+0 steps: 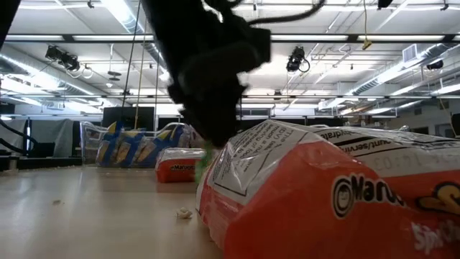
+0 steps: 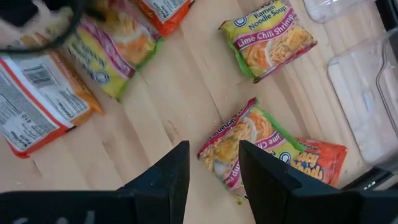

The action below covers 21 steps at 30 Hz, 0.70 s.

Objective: Sort Maruchan noodles
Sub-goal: Put the orange noodle pack into the middle transparent bin

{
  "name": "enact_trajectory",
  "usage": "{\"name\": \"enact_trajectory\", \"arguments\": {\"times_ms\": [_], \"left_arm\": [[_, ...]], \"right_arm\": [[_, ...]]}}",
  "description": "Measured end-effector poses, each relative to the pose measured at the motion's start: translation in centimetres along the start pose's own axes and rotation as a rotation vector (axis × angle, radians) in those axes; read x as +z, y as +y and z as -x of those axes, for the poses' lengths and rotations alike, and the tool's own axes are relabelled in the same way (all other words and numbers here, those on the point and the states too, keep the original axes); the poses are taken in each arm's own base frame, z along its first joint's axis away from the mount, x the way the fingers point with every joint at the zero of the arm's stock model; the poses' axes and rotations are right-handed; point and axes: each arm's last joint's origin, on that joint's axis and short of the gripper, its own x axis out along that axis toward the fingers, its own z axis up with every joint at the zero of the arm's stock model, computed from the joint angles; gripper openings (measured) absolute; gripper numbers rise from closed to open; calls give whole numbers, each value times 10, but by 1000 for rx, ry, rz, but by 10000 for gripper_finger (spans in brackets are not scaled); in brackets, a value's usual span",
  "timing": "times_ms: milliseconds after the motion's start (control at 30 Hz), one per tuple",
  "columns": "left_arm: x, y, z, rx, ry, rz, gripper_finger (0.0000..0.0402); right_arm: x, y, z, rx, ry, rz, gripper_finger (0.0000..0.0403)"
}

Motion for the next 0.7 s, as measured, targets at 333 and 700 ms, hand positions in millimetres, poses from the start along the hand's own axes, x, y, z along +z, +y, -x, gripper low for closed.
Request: {"name": "enact_trajectory", "arguments": {"times_ms": [333, 700], "left_arm": [[18, 15, 22, 18, -109, 81, 217], [-25, -4, 19, 166, -152, -133, 218]], "right_arm": [[-3, 2, 1, 6, 0, -2, 143], [0, 0, 1, -7, -17, -2, 143]]}}
